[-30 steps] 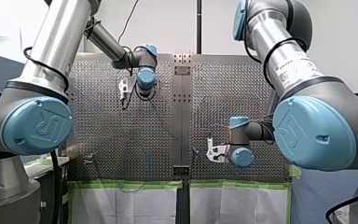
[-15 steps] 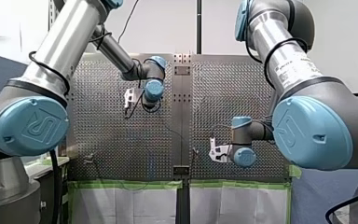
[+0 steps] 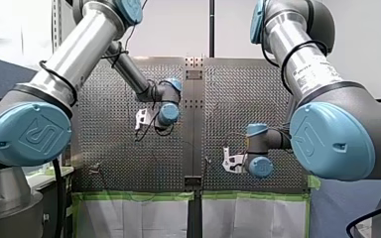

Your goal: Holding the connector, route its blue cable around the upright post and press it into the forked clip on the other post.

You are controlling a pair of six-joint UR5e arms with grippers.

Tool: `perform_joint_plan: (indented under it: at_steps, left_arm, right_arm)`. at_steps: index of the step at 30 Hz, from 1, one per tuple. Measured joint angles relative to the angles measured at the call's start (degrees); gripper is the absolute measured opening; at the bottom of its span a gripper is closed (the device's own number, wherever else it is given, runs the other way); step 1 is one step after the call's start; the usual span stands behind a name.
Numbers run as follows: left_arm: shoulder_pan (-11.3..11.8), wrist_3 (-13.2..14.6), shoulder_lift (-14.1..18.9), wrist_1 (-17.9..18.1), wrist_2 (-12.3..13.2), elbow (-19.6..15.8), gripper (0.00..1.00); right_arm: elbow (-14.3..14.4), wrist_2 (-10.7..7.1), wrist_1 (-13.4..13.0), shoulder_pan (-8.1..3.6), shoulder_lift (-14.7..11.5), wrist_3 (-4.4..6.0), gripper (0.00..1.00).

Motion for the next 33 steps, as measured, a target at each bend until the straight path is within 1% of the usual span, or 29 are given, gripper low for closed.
perform_joint_plan:
  at_steps: [7, 11, 17, 22, 27, 33]
  left_arm:
    - [-0.6, 0.6, -3.6, 0.8, -0.2, 0.0, 1.0]
    - [-1.4, 1.1, -5.7, 2.4, -0.4, 0.0, 1.0]
    - [-2.2, 1.2, -8.4, 4.8, 0.0, 0.1, 1.0]
    - [-2.8, 1.2, -10.2, 5.9, 0.6, 0.1, 1.0]
    - [-3.6, 1.0, -12.2, 7.0, 0.4, 0.3, 1.0]
    - [-4.3, 0.1, -15.2, 9.7, 0.7, 0.5, 1.0]
  right_arm:
    - [0.0, 0.0, 0.0, -0.01, 0.0, -0.01, 0.0]
    - [0.0, 0.0, 0.0, 0.02, 0.0, -0.04, 0.0]
    - [0.0, 0.0, 0.0, 0.02, 0.0, -0.16, 0.0]
    - [0.0, 0.0, 0.2, 0.06, 0.0, -0.2, 0.0]
    - [0.0, 0.0, 0.3, 0.04, 0.0, -0.21, 0.0]
    - [0.0, 0.0, 0.3, 0.0, 0.0, -0.32, 0.0]
